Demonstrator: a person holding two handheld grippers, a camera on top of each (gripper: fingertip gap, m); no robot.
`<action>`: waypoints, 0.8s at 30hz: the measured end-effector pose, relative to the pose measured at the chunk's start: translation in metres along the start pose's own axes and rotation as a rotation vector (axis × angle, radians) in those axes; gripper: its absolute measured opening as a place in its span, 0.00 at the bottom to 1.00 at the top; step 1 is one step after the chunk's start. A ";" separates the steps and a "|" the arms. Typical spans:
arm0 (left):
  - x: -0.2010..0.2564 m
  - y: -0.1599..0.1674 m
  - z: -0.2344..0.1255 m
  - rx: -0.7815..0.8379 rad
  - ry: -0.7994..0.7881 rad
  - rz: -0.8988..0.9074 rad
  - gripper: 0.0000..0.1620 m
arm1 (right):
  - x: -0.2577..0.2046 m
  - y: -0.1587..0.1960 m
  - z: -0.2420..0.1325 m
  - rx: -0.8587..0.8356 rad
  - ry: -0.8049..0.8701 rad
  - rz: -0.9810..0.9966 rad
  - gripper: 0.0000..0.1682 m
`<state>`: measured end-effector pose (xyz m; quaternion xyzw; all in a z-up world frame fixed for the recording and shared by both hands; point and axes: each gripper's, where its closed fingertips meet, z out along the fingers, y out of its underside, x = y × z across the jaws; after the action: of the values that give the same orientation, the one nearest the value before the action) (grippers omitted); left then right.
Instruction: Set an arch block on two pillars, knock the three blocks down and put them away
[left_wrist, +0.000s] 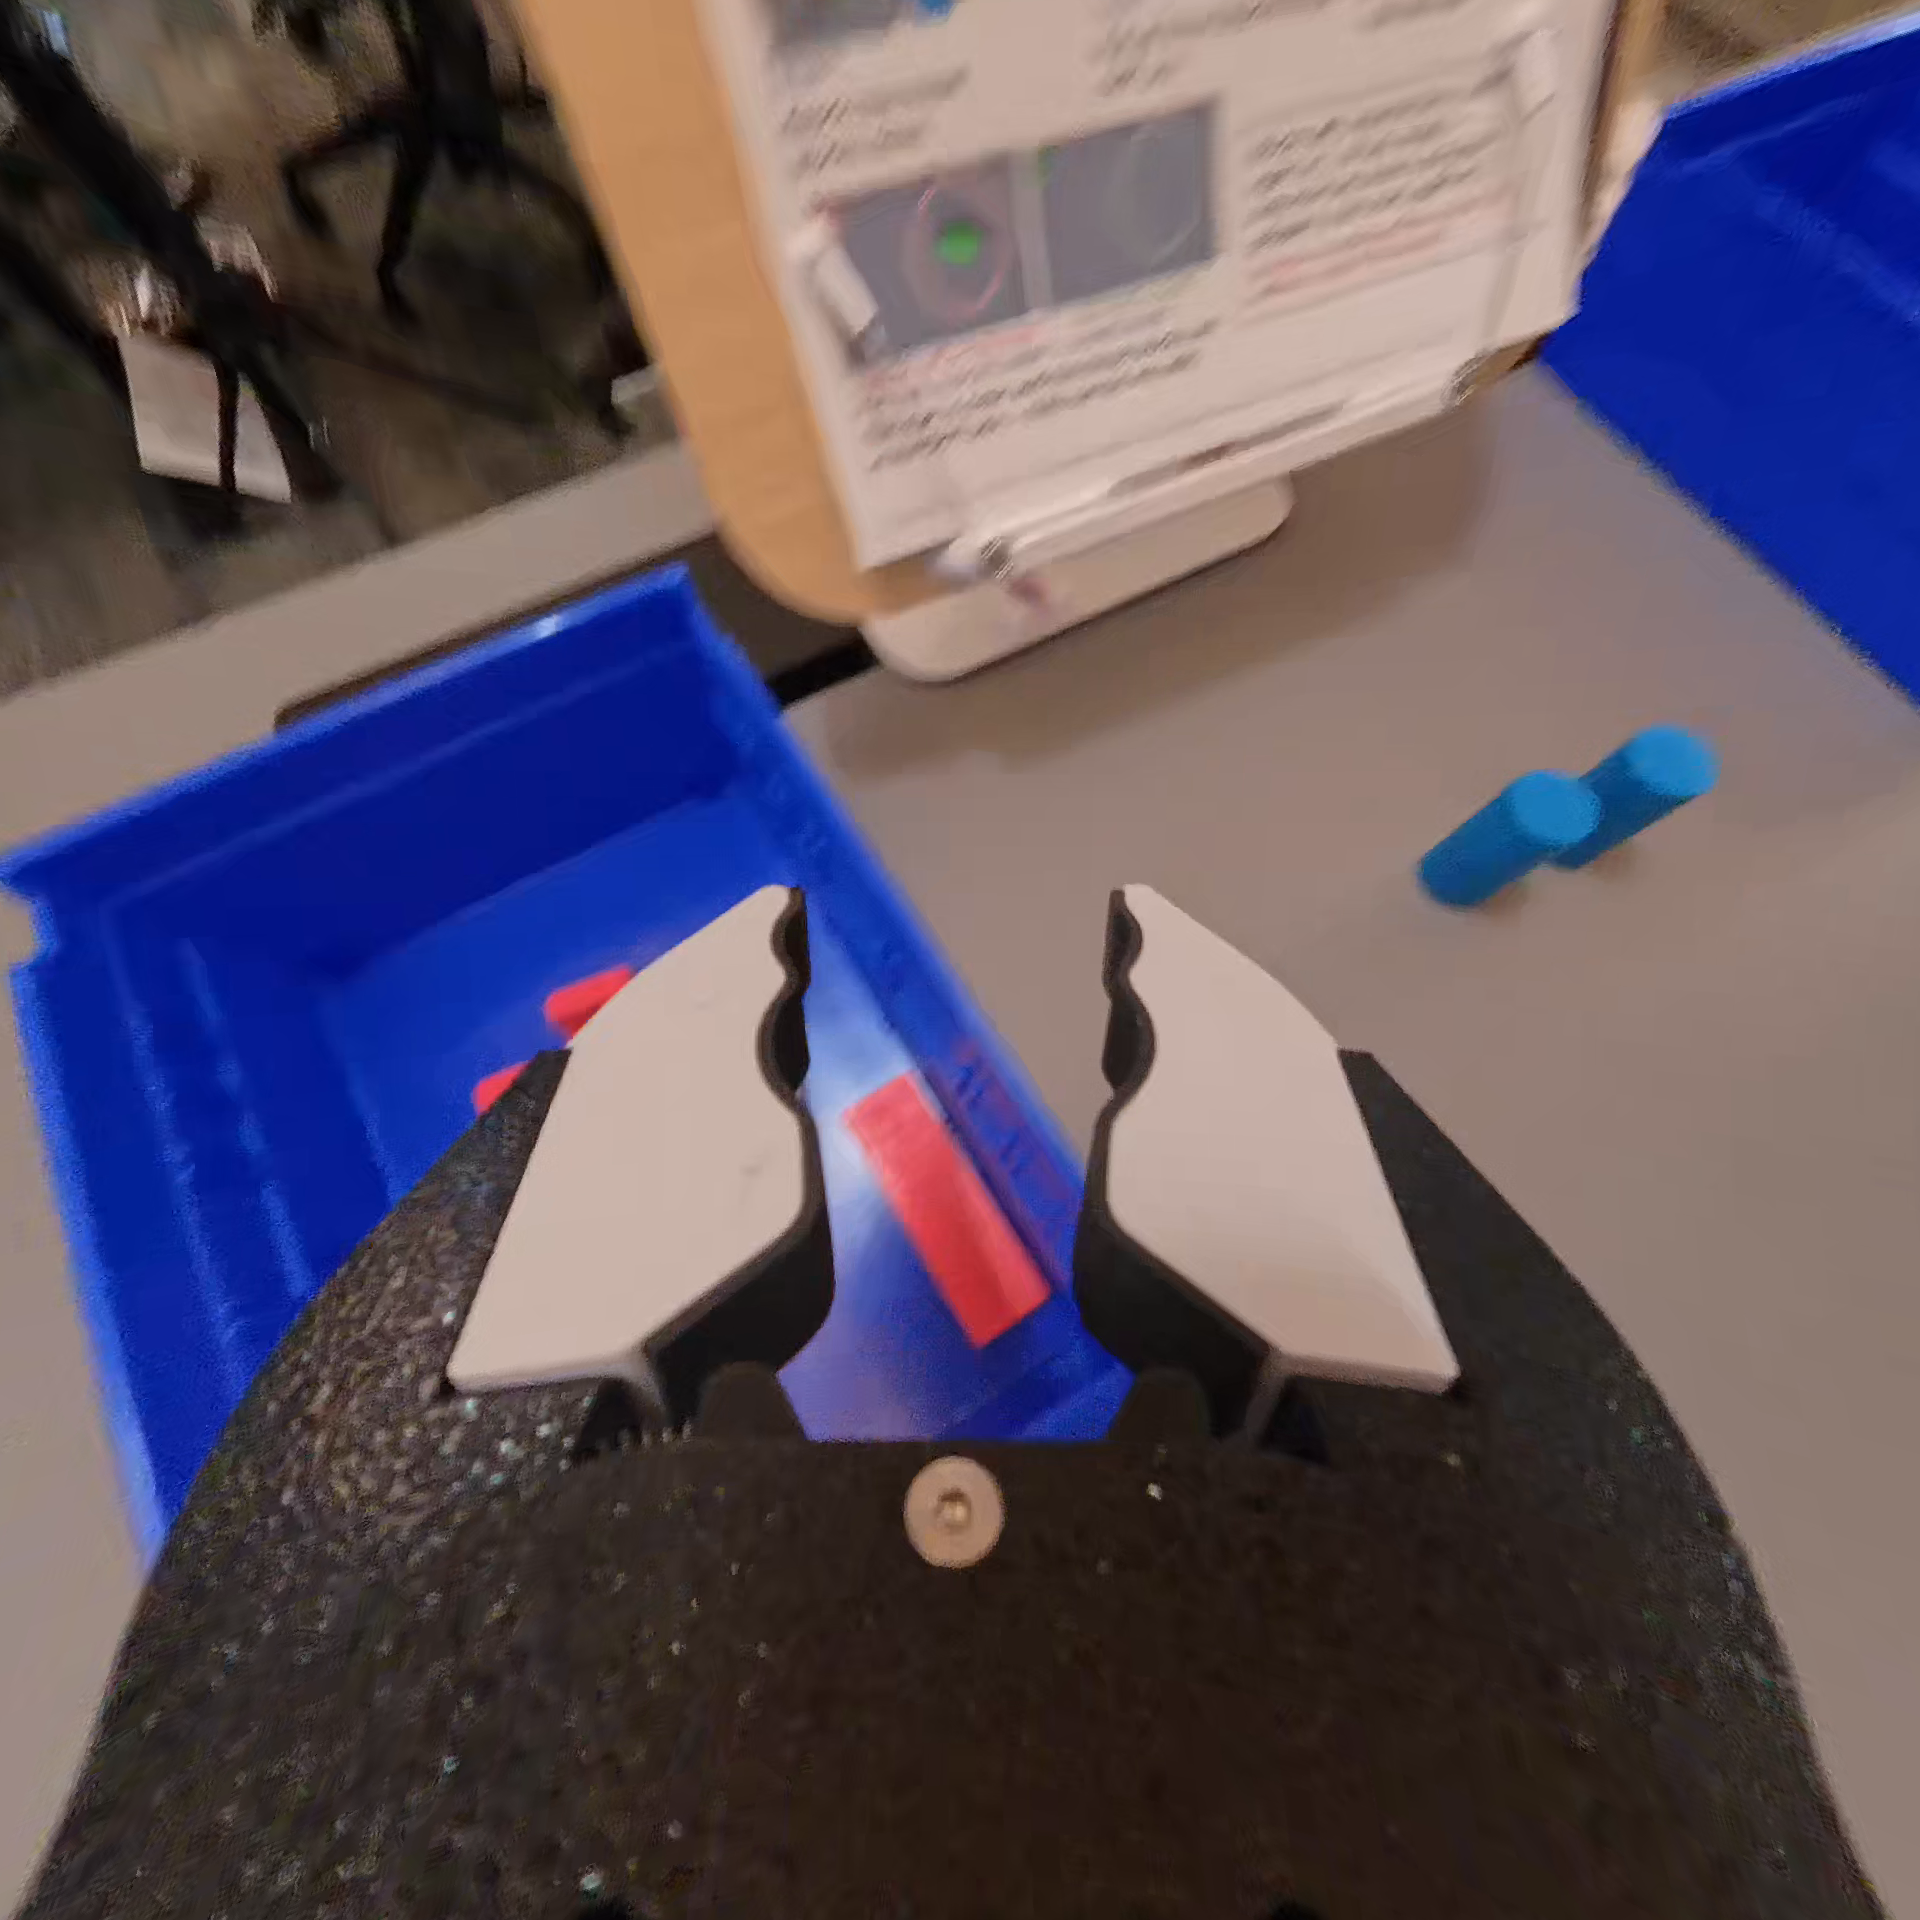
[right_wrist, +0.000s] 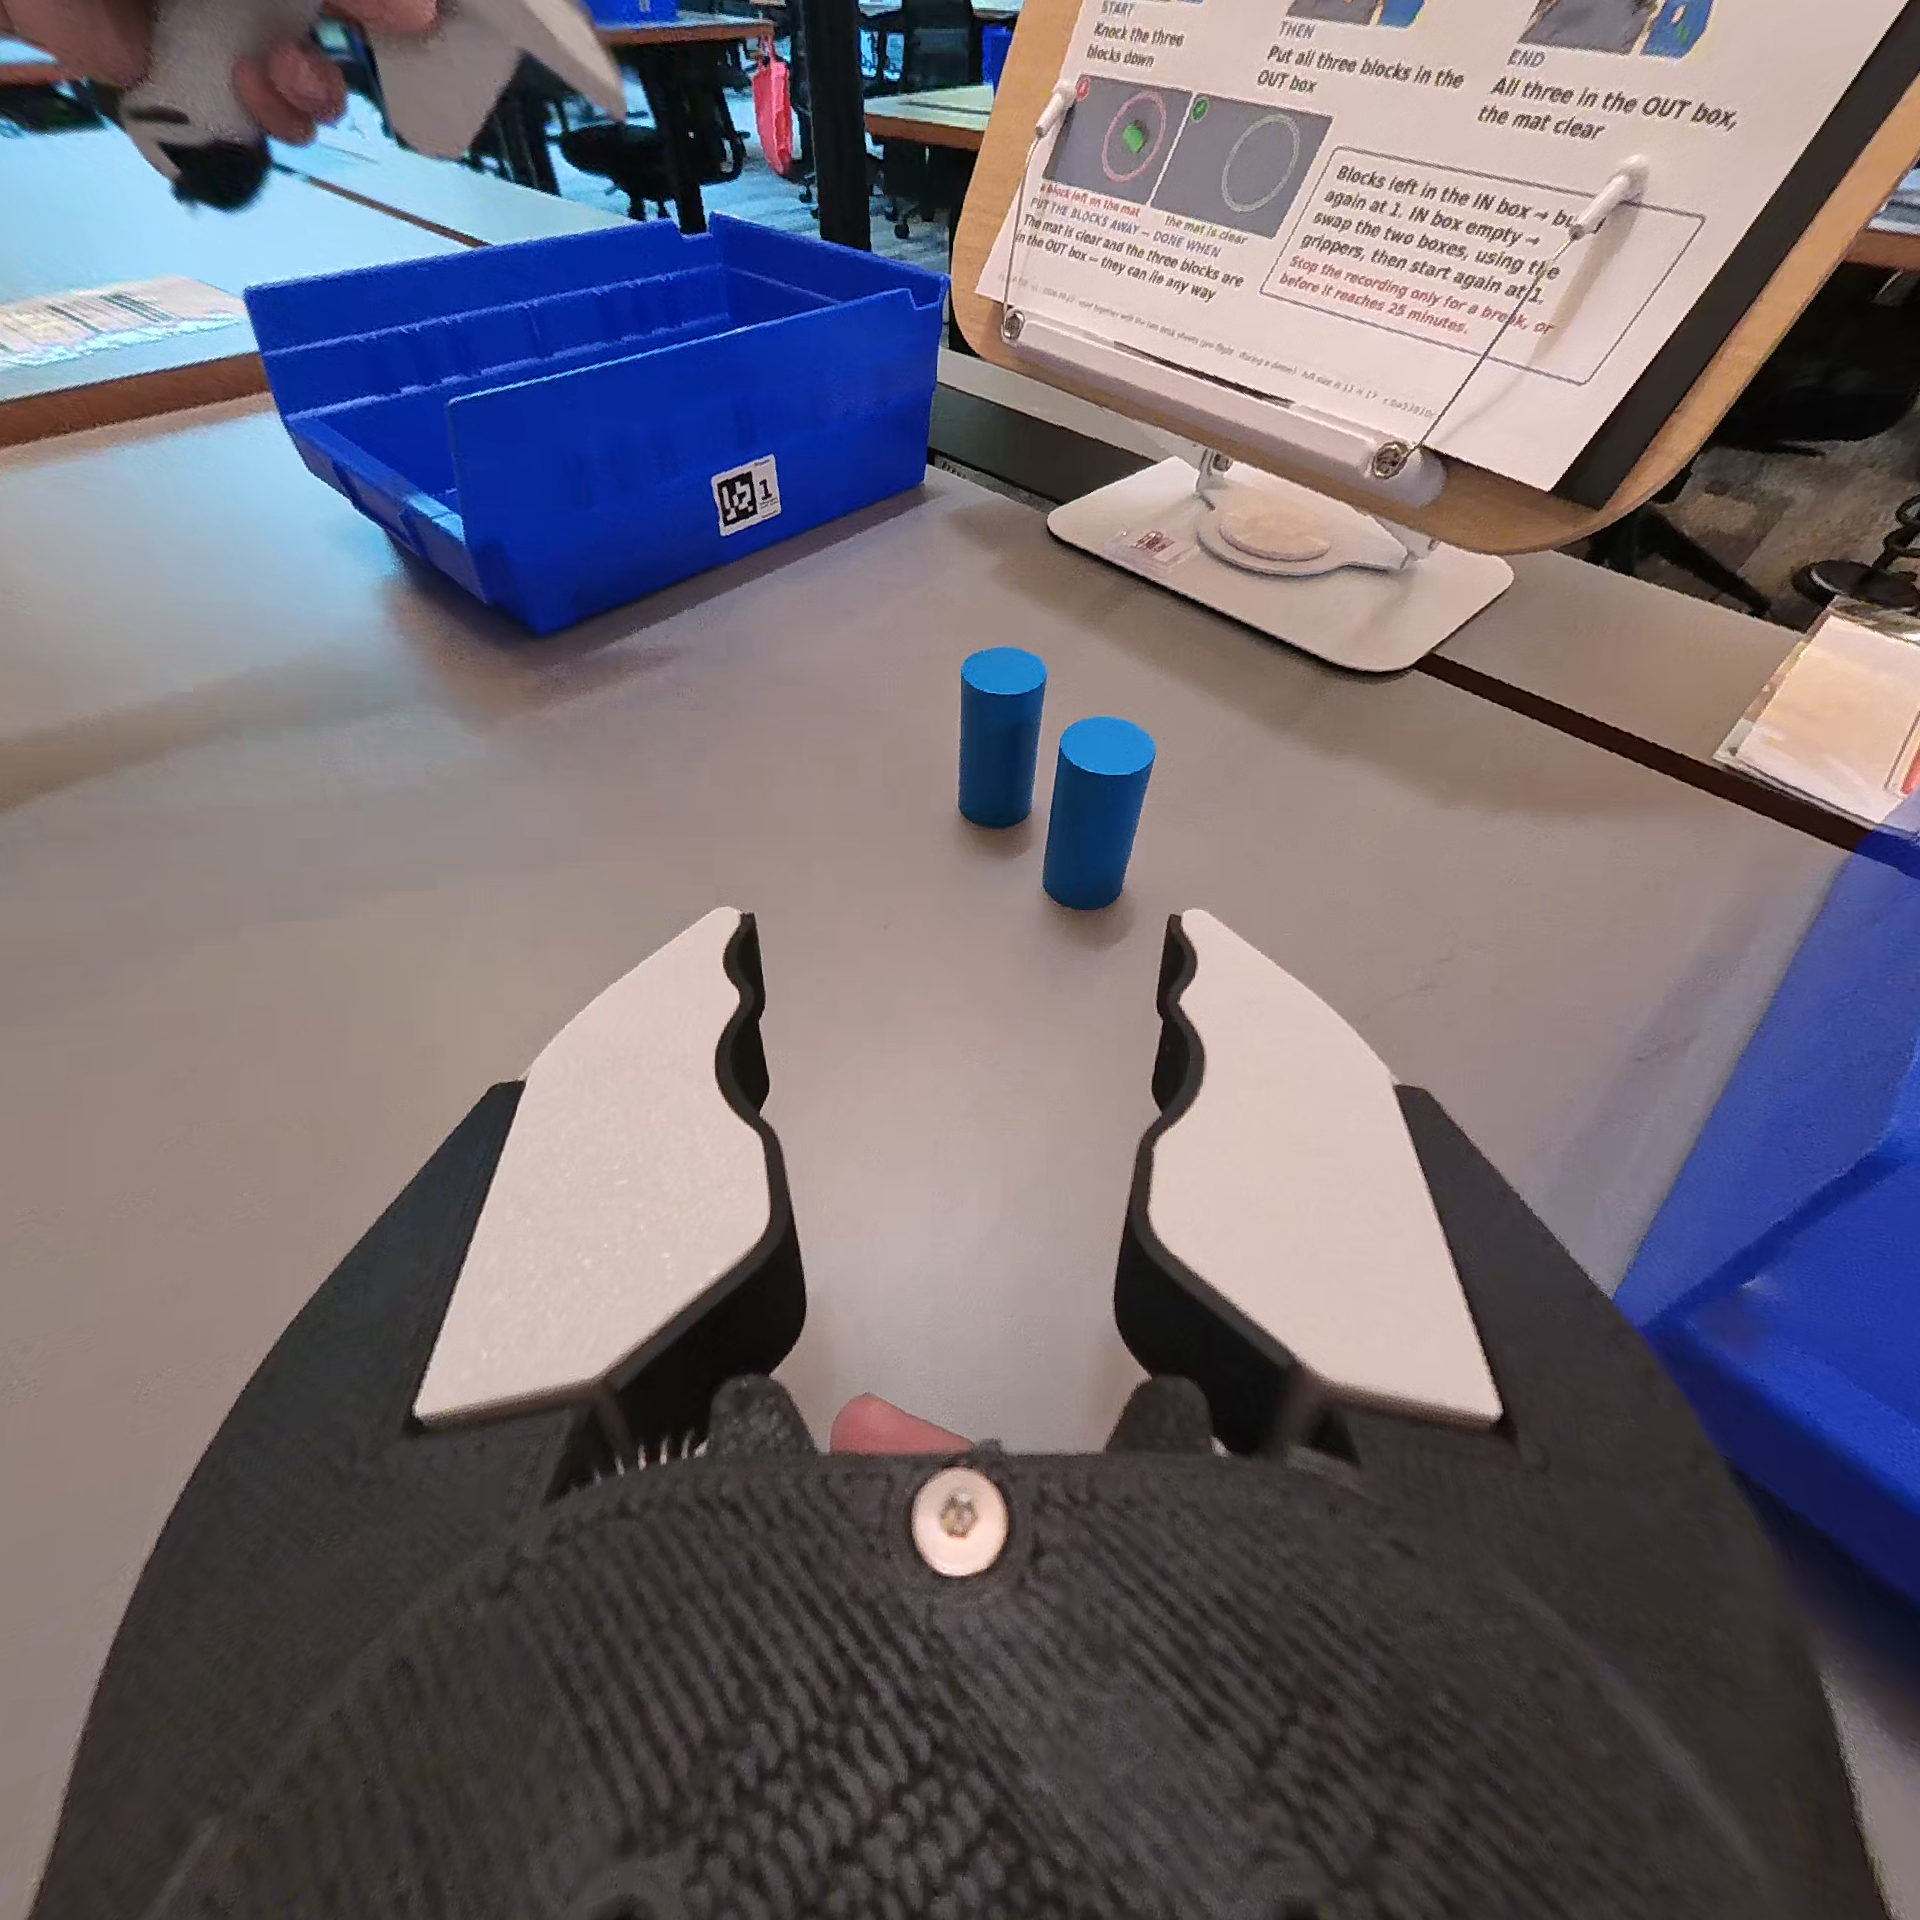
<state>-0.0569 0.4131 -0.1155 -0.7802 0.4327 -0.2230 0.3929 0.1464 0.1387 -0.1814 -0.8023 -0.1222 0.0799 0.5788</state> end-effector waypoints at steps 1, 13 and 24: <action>-0.016 0.010 -0.001 -0.054 -0.013 -0.022 0.33 | -0.001 0.000 0.000 0.002 -0.003 0.004 0.44; -0.114 0.088 0.055 -0.592 -0.049 -0.191 0.33 | -0.009 0.001 0.003 -0.030 0.004 -0.012 0.44; -0.132 0.114 0.102 -0.823 -0.044 -0.234 0.27 | -0.010 0.013 0.003 -0.074 0.032 0.004 0.44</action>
<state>-0.1126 0.5321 -0.2690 -0.9204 0.3855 -0.0581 0.0302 0.1369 0.1348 -0.1948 -0.8245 -0.1143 0.0635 0.5505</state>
